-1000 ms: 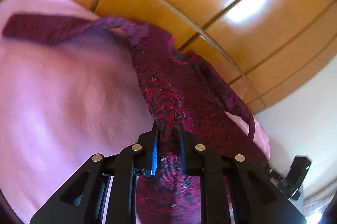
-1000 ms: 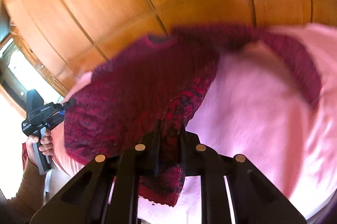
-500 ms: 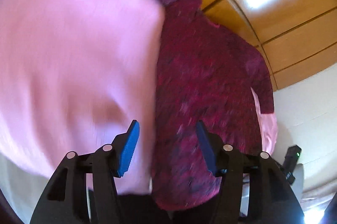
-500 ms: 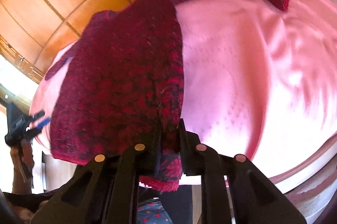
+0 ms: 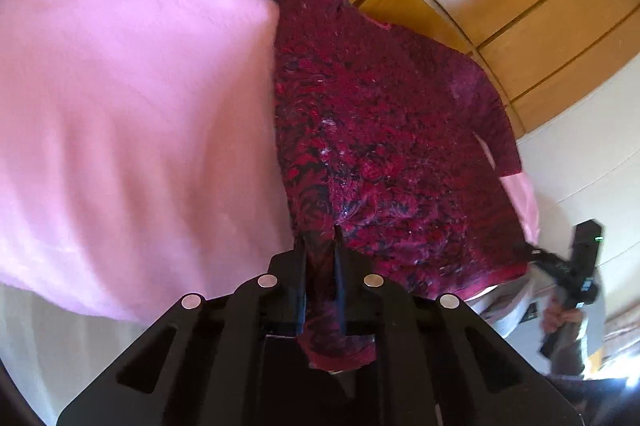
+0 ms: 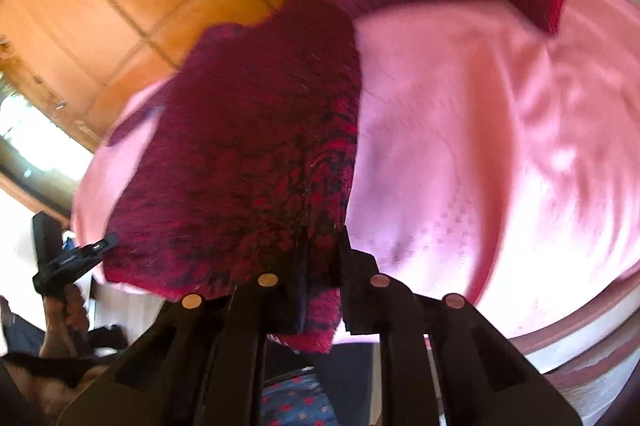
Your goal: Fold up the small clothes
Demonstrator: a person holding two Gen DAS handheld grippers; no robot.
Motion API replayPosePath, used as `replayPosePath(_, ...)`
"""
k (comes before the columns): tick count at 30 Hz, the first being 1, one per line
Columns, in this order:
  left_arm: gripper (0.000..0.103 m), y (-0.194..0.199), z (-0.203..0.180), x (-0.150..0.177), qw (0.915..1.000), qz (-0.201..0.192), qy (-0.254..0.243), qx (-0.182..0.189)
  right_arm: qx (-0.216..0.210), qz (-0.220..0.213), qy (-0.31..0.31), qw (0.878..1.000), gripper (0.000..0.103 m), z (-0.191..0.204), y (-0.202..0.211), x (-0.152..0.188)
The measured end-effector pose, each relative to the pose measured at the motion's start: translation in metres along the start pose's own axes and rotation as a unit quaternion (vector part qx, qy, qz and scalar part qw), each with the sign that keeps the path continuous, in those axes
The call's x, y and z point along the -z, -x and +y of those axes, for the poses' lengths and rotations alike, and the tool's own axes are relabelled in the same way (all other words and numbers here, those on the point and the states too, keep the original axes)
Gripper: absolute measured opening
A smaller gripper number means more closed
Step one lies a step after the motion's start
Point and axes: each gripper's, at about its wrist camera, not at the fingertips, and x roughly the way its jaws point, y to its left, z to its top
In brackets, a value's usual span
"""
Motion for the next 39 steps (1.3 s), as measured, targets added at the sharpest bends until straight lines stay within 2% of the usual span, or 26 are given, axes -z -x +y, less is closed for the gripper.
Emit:
replayPosePath(3, 0.009, -0.004, 0.011, 0.005, 0.9996, 0.01, 0.012, -0.024, 0.018, 0.039, 0.02, 0.999, 0.011, 0.004, -0.016, 0.015)
replayPosePath(6, 0.009, -0.01, 0.01, 0.008, 0.9987, 0.017, -0.001, -0.048, 0.038, 0.078, 0.027, 0.996, 0.011, 0.005, -0.036, 0.034)
replayPosePath(9, 0.01, -0.007, 0.008, 0.003, 0.9992, 0.017, -0.001, -0.037, 0.039, 0.077, 0.016, 0.996, 0.011, 0.001, -0.036, 0.034)
replayPosePath(12, 0.013, 0.004, 0.004, -0.008, 0.999, -0.008, -0.003, -0.044, 0.021, 0.075, 0.012, 0.997, 0.014, 0.002, -0.037, 0.024)
replayPosePath(13, 0.013, 0.008, 0.001, -0.012, 0.9989, -0.017, -0.005, -0.044, 0.017, 0.068, 0.007, 0.998, 0.021, -0.002, -0.033, 0.021)
replayPosePath(14, 0.021, 0.013, -0.002, -0.019, 0.9985, -0.034, -0.006, -0.043, 0.014, 0.047, -0.008, 0.999, 0.029, -0.007, -0.027, 0.014)
replayPosePath(15, 0.03, 0.017, -0.006, -0.027, 0.9978, -0.052, -0.007, -0.039, 0.012, 0.03, -0.021, 0.999, 0.047, -0.012, -0.023, 0.008)
replayPosePath(16, 0.051, 0.019, -0.009, -0.031, 0.997, -0.066, -0.009, -0.038, 0.015, 0.016, -0.031, 0.999, 0.05, -0.018, -0.021, 0.001)
replayPosePath(17, 0.055, 0.018, -0.016, -0.039, 0.9954, -0.086, -0.013, -0.041, 0.021, 0.004, -0.047, 0.999, 0.05, -0.025, -0.02, -0.007)
replayPosePath(19, 0.055, 0.005, -0.035, -0.052, 0.9944, -0.092, -0.034, -0.04, 0.033, -0.017, -0.079, 0.996, 0.055, -0.042, -0.019, -0.02)
replayPosePath(22, 0.055, -0.026, -0.066, -0.064, 0.9936, -0.086, -0.069, -0.027, 0.067, -0.071, -0.155, 0.983, 0.056, -0.086, -0.01, -0.042)
replayPosePath(27, 0.055, -0.088, -0.113, -0.066, 0.9911, -0.029, -0.129, -0.015, 0.147, -0.165, -0.214, 0.951, 0.058, -0.153, 0.006, -0.082)
replayPosePath(30, 0.055, -0.111, -0.125, -0.063, 0.9898, -0.002, -0.142, -0.012, 0.172, -0.19, -0.224, 0.94, 0.063, -0.178, 0.002, -0.111)
replayPosePath(35, 0.055, -0.133, -0.137, -0.059, 0.986, 0.015, -0.164, -0.026, 0.211, -0.188, -0.221, 0.933, 0.063, -0.232, -0.011, -0.156)
replayPosePath(36, 0.055, -0.136, -0.137, -0.06, 0.986, 0.018, -0.164, -0.028, 0.216, -0.18, -0.218, 0.935, 0.057, -0.236, -0.019, -0.164)
replayPosePath(37, 0.055, -0.137, -0.137, -0.06, 0.9861, 0.019, -0.163, -0.028, 0.216, -0.172, -0.212, 0.937, 0.035, -0.241, -0.023, -0.167)
replayPosePath(39, 0.055, -0.139, -0.133, -0.062, 0.9874, 0.02, -0.155, -0.027, 0.229, -0.157, -0.186, 0.943, 0.014, -0.239, -0.023, -0.177)
